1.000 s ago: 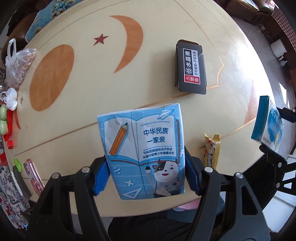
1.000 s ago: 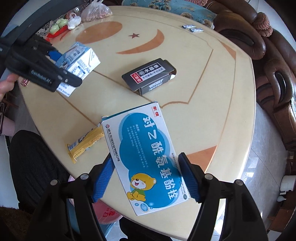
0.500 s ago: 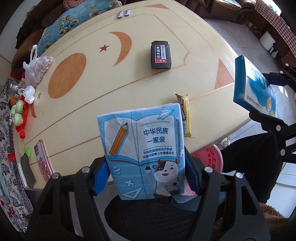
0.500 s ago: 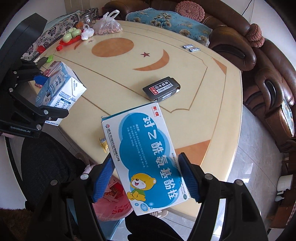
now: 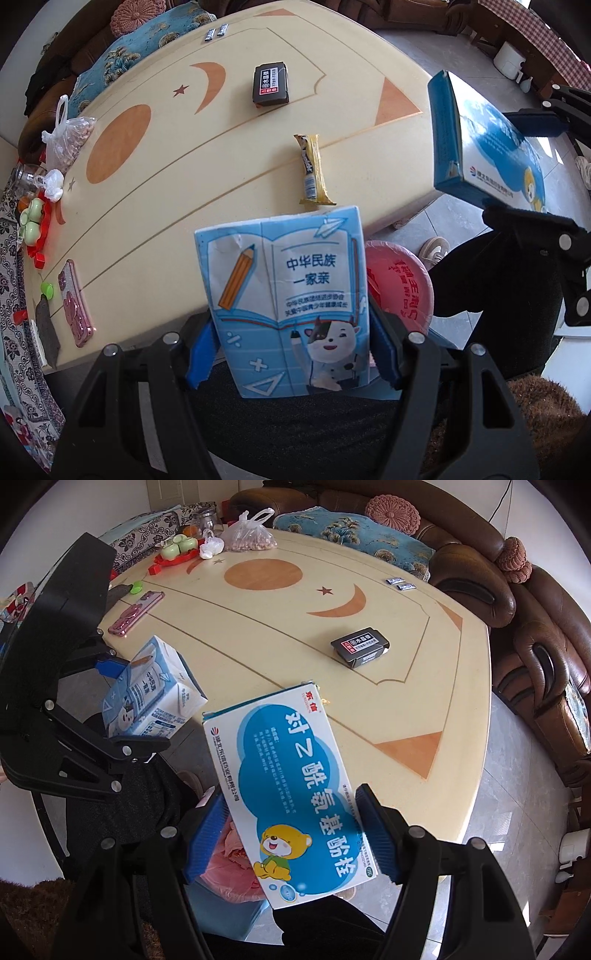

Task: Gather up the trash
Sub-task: 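Lift the milk carton with the left tool while the right tool carries the medicine box toward the bin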

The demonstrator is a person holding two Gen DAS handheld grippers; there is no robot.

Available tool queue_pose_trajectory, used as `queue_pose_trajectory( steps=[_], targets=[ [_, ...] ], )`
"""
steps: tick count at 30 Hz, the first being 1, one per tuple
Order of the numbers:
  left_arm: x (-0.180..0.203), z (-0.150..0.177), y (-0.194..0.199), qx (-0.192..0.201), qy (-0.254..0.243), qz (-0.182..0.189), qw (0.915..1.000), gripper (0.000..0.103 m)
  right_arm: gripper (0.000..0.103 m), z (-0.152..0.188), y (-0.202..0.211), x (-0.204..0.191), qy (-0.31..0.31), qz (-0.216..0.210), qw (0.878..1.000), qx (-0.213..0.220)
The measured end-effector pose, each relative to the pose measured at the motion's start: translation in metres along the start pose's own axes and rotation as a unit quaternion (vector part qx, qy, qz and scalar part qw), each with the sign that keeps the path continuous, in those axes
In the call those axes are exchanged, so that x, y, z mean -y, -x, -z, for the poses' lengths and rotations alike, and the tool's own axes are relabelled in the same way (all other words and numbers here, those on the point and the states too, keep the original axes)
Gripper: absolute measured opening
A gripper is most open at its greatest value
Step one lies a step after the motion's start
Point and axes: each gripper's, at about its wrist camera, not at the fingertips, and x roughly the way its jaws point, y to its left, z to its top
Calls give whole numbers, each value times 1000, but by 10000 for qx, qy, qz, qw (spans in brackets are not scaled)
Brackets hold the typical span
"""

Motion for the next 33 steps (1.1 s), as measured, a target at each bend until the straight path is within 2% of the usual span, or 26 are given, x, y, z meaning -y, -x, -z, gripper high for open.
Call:
queue_pose_trajectory(
  steps=[8,18,25,33],
  targets=[
    [18,26,-9,30,-78,125,9999,68,68,23,1,-24,110,46,9999,23],
    [33,57,-43,-79,-107,297,9995,68,68,49,-18,-36,63,32,10000,-63],
    [44,74,-77,-326,-85,631,9974,68,68,69,-48,-38,-49,-115,9995,-275],
    [53,83,-104,-350,-45,650,9973,68,68,90,-84,-39,-139,-149,9988,-447]
  ],
)
